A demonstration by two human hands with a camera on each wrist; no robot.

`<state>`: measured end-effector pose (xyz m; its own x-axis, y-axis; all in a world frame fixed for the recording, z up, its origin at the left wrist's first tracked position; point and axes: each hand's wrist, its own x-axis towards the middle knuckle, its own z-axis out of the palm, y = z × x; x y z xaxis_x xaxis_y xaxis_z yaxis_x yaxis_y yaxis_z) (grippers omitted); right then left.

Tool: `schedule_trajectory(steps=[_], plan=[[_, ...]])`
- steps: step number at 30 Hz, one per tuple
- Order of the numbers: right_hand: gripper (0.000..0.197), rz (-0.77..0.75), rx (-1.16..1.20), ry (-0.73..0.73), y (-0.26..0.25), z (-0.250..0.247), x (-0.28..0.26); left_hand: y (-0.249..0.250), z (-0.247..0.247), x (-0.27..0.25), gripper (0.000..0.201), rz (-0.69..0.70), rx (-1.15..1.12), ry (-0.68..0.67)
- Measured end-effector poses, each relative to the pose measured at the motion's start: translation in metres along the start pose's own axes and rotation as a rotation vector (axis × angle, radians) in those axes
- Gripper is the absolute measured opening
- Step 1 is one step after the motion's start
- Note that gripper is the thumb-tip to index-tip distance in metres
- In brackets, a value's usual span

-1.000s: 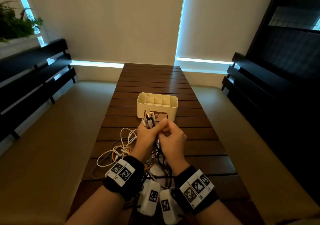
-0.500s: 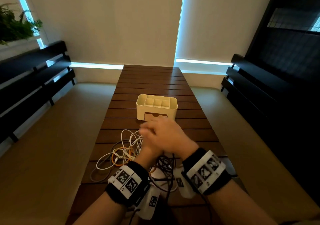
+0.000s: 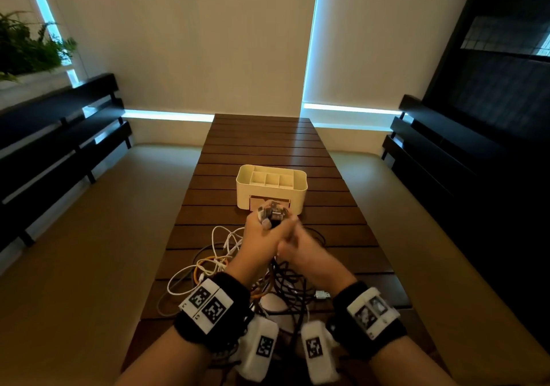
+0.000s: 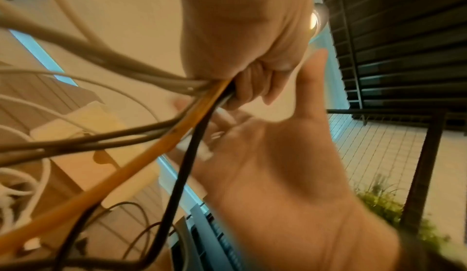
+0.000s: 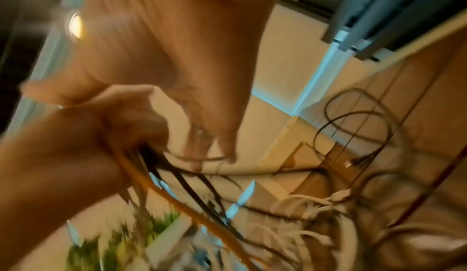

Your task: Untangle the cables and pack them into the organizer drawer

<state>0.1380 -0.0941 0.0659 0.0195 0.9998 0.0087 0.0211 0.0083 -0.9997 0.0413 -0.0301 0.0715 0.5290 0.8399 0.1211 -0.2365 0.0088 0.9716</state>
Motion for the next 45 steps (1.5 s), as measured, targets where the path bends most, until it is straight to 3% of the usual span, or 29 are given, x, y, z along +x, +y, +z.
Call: schedule_trajectory(steps=[2,5,9,13,16,18,20,22,24,26,28,29,33,35,38,40,43,45], plan=[[0.041,0.062,-0.113,-0.075,0.013,0.01,-0.001,0.01,0.002,0.004,0.02,0.004,-0.02,-0.034],[0.008,0.071,-0.231,-0.044,0.007,0.01,0.001,0.016,0.0,0.004,0.009,0.015,-0.063,-0.044],[0.015,0.019,-0.436,0.032,-0.012,-0.007,0.003,0.026,-0.002,0.008,0.01,-0.001,-0.145,0.011],[0.011,-0.054,-0.441,0.062,-0.025,-0.01,0.0,0.033,-0.002,0.011,0.038,-0.066,-0.238,0.053],[0.017,-0.039,-0.515,0.106,-0.032,-0.011,0.001,0.041,-0.012,0.012,0.053,-0.16,-0.253,-0.048],[0.019,0.021,-0.747,0.137,-0.038,-0.023,0.004,0.048,-0.028,0.018,0.083,-0.117,-0.14,-0.009],[0.021,0.116,-0.97,0.083,-0.047,-0.038,0.006,0.066,-0.042,0.02,0.1,0.045,0.113,0.07],[0.02,0.186,-1.16,-0.025,-0.057,-0.044,0.007,0.088,-0.043,0.016,0.091,0.309,0.422,-0.044],[0.023,0.203,-1.304,-0.135,-0.066,-0.04,0.009,0.101,-0.031,0.011,0.087,0.446,0.724,-0.283],[0.028,0.165,-1.365,-0.209,-0.077,-0.032,0.01,0.098,-0.013,0.007,0.102,0.35,0.927,-0.513],[0.028,0.09,-1.36,-0.254,-0.088,-0.026,0.012,0.078,-0.001,0.008,0.111,0.24,1.043,-0.623],[0.025,0.054,-1.346,-0.254,-0.093,-0.026,0.013,0.067,0.002,0.009,0.105,0.234,1.049,-0.601],[0.008,-0.045,-1.248,-0.208,-0.103,-0.033,0.016,0.052,0.009,0.017,0.053,0.186,0.893,-0.387],[0.018,-0.022,-1.055,-0.233,-0.103,-0.04,0.015,0.056,0.011,0.022,0.038,0.127,0.919,-0.42],[0.009,0.078,-0.953,-0.33,-0.111,-0.043,0.014,0.061,0.009,0.021,0.042,0.054,0.892,-0.469],[0.022,0.111,-0.983,-0.371,-0.113,-0.043,0.017,0.062,0.006,0.02,0.048,0.043,0.884,-0.461],[0.038,0.183,-0.98,-0.25,-0.105,-0.048,0.024,0.064,0.001,0.021,0.059,0.025,0.926,-0.416],[0.035,0.19,-1.112,-0.17,-0.099,-0.051,0.027,0.066,0.0,0.022,0.055,0.02,0.873,-0.397]])
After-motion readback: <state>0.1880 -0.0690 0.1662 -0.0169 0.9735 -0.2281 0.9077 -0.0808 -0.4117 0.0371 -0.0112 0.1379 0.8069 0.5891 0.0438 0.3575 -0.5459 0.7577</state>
